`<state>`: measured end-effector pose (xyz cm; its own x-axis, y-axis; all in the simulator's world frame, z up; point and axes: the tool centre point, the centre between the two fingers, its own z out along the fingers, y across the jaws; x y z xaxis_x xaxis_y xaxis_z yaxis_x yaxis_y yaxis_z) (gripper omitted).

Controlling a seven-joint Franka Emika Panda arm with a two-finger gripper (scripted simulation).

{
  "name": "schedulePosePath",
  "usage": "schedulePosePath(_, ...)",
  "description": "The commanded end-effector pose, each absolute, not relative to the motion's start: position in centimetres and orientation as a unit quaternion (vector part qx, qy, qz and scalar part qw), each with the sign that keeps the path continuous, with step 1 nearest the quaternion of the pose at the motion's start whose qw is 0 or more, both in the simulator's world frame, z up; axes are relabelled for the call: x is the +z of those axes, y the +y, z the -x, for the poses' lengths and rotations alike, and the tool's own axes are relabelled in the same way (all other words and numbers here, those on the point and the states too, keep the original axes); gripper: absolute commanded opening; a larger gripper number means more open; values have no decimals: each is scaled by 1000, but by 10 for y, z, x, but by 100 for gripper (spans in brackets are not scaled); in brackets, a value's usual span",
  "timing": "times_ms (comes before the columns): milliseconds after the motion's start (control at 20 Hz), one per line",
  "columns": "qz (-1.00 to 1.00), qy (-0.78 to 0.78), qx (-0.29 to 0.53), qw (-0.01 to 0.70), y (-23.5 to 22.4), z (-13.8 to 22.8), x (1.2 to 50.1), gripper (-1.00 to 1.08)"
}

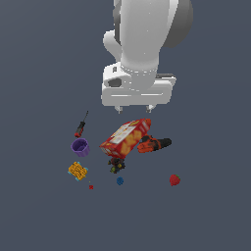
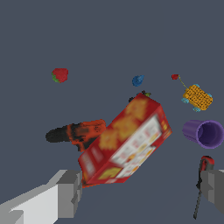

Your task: Pick up a designated object from a clutter of objects.

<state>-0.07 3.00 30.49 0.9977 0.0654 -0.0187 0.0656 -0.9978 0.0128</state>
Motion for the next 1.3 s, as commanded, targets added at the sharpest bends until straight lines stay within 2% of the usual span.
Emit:
schedulePosePath(0,-999,33,-9,7,30,1,305,100)
schedulePosePath(650,-998,57,-17,2,39,2,305,100)
schedulePosePath(1250,-996,84,-15,0,27,-12,294,100)
